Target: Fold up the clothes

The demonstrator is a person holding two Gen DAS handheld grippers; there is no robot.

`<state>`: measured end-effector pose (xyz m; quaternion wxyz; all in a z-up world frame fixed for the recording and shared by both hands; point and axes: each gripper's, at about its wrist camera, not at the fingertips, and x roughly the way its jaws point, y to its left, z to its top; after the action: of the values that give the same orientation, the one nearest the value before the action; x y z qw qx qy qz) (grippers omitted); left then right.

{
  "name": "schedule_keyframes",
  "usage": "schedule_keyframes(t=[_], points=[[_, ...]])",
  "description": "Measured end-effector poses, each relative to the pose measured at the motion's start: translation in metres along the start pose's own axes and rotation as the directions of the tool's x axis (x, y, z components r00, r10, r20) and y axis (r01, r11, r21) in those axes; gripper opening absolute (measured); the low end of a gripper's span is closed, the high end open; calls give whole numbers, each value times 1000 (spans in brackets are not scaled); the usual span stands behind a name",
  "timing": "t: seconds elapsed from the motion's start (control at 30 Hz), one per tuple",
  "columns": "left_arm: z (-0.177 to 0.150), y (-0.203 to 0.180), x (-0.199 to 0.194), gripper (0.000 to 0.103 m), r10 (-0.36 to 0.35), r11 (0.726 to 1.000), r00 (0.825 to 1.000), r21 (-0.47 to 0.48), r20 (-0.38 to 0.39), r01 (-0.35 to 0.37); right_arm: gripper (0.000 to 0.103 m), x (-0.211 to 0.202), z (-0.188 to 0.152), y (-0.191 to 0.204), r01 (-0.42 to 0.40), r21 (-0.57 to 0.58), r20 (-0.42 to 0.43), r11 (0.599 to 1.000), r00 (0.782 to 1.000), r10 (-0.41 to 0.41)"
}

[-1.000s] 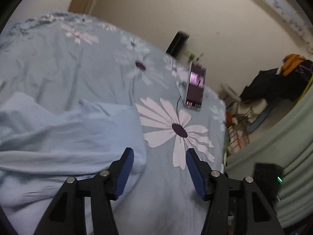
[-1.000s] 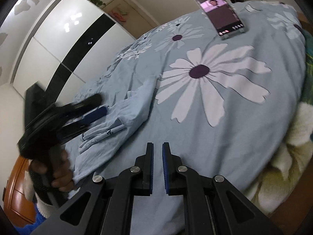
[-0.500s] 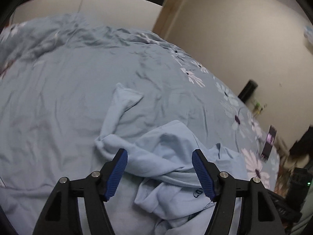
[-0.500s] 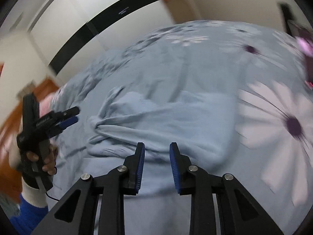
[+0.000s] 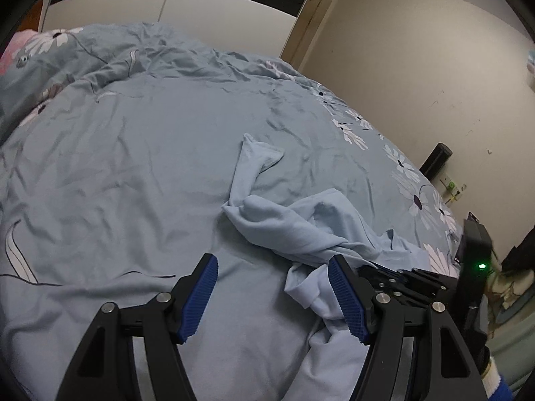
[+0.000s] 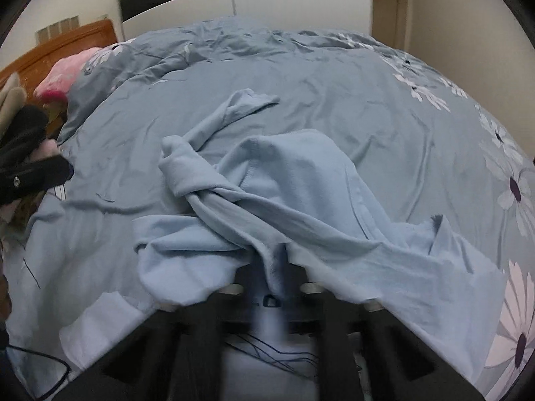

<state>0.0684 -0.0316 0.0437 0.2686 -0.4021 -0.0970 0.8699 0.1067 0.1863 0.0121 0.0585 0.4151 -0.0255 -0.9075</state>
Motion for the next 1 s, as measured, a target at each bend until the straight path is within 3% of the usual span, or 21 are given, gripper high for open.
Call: schedule_keyframes(t=[0.13, 0.27, 0.37, 0.5, 0.6, 0.73, 0.83, 1.0], points=[[1, -2, 10, 72, -27, 1000, 1000, -4, -11, 27, 3, -41, -7, -30, -44, 96, 90, 994, 995, 36], [2, -10, 22, 72, -59, 998, 998, -4, -24, 59, 3, -98, -27, -81, -16, 223, 200, 975, 979, -30], [7, -18, 31, 72, -81, 997, 996, 8, -35, 82, 3, -144, -51, -123, 31, 336, 276, 941, 952, -130], [17, -30, 51, 72, -103, 994, 993, 15, -63, 104, 3, -188, -85, -181, 162, 512, 270, 843, 902, -338], [22, -48, 62, 72, -128, 991, 989, 19, -73, 130, 3, -198, -111, -214, 181, 621, 221, 763, 893, -391], [27, -88, 63, 72, -155, 978, 986, 132, -59, 162, 3, -212, -141, -239, 252, 714, 157, 654, 852, -500], [25, -124, 69, 72, -192, 955, 977, 213, -92, 208, 3, -206, -155, -253, 248, 751, 103, 612, 871, -479], [10, -186, 97, 73, -243, 903, 948, 309, -205, 298, 3, -189, -152, -248, 282, 695, 49, 661, 899, -435]])
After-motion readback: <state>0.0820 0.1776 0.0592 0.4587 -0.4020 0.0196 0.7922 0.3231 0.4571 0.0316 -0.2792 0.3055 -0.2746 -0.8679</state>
